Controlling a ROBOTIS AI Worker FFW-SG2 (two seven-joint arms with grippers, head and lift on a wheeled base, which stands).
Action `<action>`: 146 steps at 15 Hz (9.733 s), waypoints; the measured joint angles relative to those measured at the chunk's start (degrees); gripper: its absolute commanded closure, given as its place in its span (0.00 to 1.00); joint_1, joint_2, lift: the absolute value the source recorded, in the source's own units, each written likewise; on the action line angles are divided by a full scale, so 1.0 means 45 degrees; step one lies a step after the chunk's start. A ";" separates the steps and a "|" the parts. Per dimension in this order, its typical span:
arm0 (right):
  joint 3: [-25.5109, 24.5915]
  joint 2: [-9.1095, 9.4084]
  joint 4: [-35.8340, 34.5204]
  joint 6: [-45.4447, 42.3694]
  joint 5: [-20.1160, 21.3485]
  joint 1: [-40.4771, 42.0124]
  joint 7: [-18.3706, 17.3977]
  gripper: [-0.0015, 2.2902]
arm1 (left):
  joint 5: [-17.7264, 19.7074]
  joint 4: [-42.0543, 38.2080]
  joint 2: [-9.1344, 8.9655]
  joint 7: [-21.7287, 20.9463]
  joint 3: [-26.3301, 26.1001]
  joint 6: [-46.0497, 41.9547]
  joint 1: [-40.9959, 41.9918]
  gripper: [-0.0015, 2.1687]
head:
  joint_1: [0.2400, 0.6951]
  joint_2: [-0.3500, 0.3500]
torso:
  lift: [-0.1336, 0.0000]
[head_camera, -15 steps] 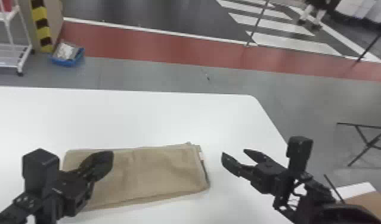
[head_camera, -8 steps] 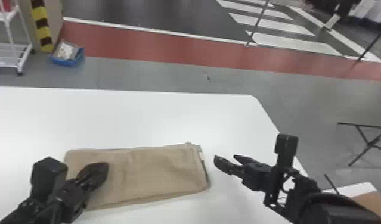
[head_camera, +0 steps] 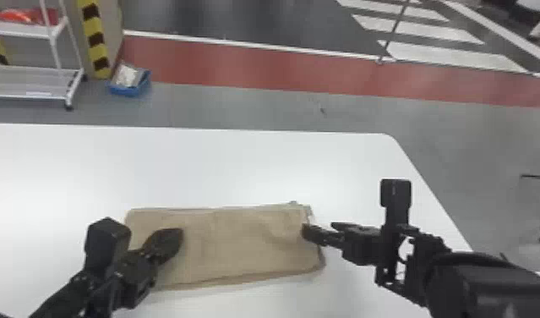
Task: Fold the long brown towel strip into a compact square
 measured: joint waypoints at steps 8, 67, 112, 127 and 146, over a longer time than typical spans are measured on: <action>0.1221 0.0010 0.0882 0.1214 0.0244 -0.1128 -0.0294 0.21 | 0.0191 0.0021 -0.0092 -0.0081 0.0004 0.0173 -0.0165 0.61 | 1.00 0.23 | 0.07; 0.4819 0.1299 -0.0304 0.1192 -0.1999 -0.2489 -0.1534 0.01 | 0.0620 0.1192 -0.0896 -0.0227 -0.0295 0.1491 -0.1594 0.61 | 1.00 0.56 | 0.07; 0.2577 0.0451 0.4707 -0.1517 -0.0973 -0.4060 0.1560 0.70 | 0.0549 -0.1293 -0.0003 -0.0247 0.3105 0.0072 0.0991 0.55 | 1.00 0.57 | 0.07; -0.6675 -0.0088 0.2867 -0.4911 -0.4322 0.1605 0.7168 0.70 | 0.1143 -0.0540 0.0023 -0.0422 0.2376 -0.0490 0.0729 0.55 | 1.00 0.03 | 0.07; -0.6613 -0.0103 0.2237 -0.4067 -0.5246 0.1586 0.7210 0.70 | 0.1191 -0.2731 0.0048 -0.0348 0.1895 0.0280 0.2571 0.55 | 1.00 0.00 | 0.07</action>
